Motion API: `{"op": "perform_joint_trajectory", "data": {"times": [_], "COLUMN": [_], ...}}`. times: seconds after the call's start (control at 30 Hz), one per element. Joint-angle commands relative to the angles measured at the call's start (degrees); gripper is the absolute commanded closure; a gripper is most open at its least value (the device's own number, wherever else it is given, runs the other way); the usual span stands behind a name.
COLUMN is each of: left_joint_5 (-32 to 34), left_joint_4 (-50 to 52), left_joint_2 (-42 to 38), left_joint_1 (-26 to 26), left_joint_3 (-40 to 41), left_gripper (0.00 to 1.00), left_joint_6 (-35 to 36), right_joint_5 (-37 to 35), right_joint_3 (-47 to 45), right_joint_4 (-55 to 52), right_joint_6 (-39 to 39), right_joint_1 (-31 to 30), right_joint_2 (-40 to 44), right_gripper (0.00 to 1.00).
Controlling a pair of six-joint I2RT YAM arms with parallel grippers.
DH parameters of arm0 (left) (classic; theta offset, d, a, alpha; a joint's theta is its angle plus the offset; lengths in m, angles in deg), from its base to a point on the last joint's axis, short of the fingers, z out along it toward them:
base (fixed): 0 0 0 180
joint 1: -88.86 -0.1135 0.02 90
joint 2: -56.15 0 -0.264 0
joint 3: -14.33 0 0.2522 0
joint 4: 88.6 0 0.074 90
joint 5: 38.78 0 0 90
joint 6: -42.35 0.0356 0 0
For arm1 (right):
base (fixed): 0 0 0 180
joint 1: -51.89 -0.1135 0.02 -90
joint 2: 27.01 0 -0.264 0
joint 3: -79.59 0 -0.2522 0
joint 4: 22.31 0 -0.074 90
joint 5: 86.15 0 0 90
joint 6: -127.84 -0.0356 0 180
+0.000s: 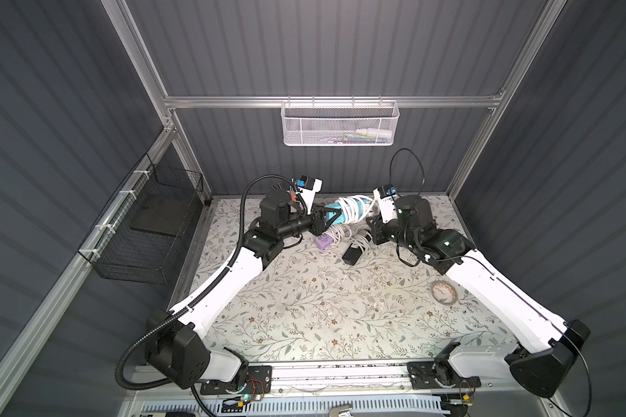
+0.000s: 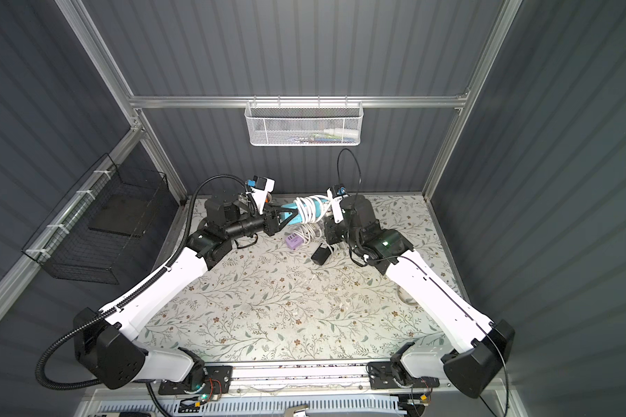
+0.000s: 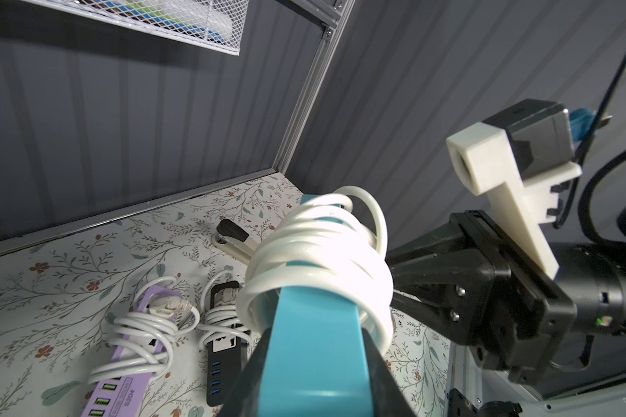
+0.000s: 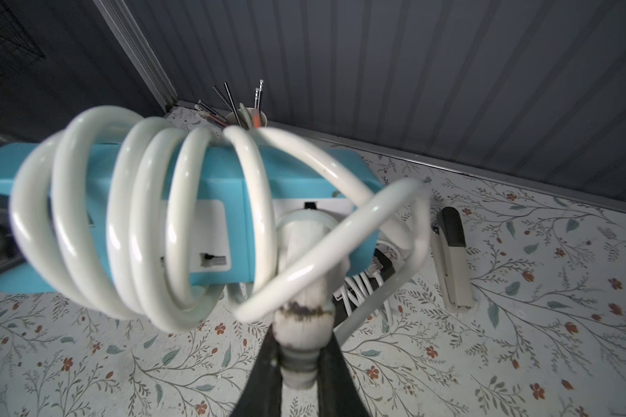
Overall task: Unwrap the cord wrapped around the power strip
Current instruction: Unwrap the power cord from the power strip.
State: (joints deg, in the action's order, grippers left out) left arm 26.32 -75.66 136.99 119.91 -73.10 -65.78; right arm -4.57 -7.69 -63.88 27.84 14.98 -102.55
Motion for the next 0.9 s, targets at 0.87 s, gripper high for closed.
{"op": "perform_joint_trajectory", "data": {"times": [0.87], "left_joint_5": [22.1], "left_joint_4": [1.4], "left_joint_2": [2.0], "left_joint_1": [0.2], "left_joint_3": [-0.3], "left_gripper": [1.0], "left_joint_6": [4.0], "right_joint_5": [8.8], "right_joint_3": [4.5], "right_joint_4": [2.2], "right_joint_6": [1.7], "right_joint_1": [-4.2], "right_joint_2": [1.8], "right_gripper": [1.0]}}
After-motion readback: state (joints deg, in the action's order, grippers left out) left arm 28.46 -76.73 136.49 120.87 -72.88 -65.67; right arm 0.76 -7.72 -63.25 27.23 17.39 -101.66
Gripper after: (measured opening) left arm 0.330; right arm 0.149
